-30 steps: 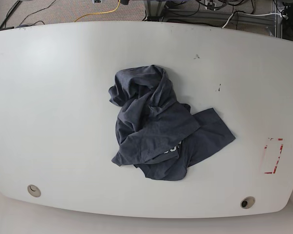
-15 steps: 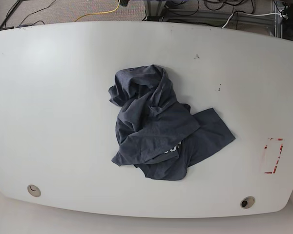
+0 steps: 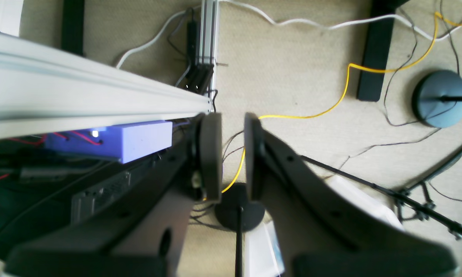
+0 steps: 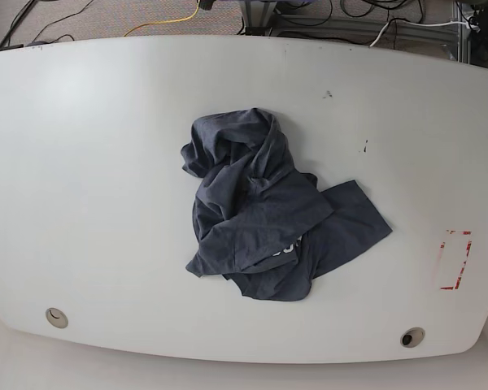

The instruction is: Layout the t-shirt on the table in an organized manner, then fold the t-shirt properly

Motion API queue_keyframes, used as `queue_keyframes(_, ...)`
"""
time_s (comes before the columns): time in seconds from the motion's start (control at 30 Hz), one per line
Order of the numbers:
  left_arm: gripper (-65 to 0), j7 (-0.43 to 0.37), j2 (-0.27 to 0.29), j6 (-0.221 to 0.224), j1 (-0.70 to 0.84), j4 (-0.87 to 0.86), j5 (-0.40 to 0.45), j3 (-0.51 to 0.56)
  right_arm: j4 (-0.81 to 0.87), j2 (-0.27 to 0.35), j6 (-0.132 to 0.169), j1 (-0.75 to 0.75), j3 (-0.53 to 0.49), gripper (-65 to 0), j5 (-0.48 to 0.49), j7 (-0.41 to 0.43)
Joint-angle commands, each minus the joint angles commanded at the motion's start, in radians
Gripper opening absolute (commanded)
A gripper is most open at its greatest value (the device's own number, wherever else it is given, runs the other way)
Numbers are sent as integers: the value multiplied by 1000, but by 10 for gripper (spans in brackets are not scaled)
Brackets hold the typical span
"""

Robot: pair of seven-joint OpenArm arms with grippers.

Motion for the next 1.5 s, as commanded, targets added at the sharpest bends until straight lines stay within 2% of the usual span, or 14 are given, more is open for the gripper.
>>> queue_keyframes(0.2, -410, 0, -5, -2, 31, 72, 0, 0, 118, -5, 0, -40, 3, -555, 0, -37)
queue_keyframes(0.3, -410, 0, -29, -2, 31, 104, 0, 0, 146, -5, -6, -46, 3, -555, 0, -37)
queue_keyframes(0.4, -410, 0, -52, 0, 28, 129, -2, 0, 147, -5, 0, -41, 2, -555, 0, -31)
queue_keyframes(0.6, -410, -3, -55, 0, -20, 138, -2, -14, 144, -5, 0, -20, -2, -556, 0, 64)
queue_keyframes(0.87, -410, -3, -51, 0, -172, 138, -2, -21, 144, -5, 0, 75, -2, -556, 0, 198)
queue_keyframes(1.27, -408, -2, -51, 0, -325, 138, -2, -35, 146, -6, 0, 262, -3, -544, 0, 203)
queue_keyframes(1.37, -407, -2, -51, 0, -345, 138, -2, -41, 144, -6, 0, 308, -21, -499, 0, 199)
queue_keyframes(1.5, -407, -3, -51, 0, -373, 138, -2, -48, 144, -3, 0, 370, -57, -374, 0, 166)
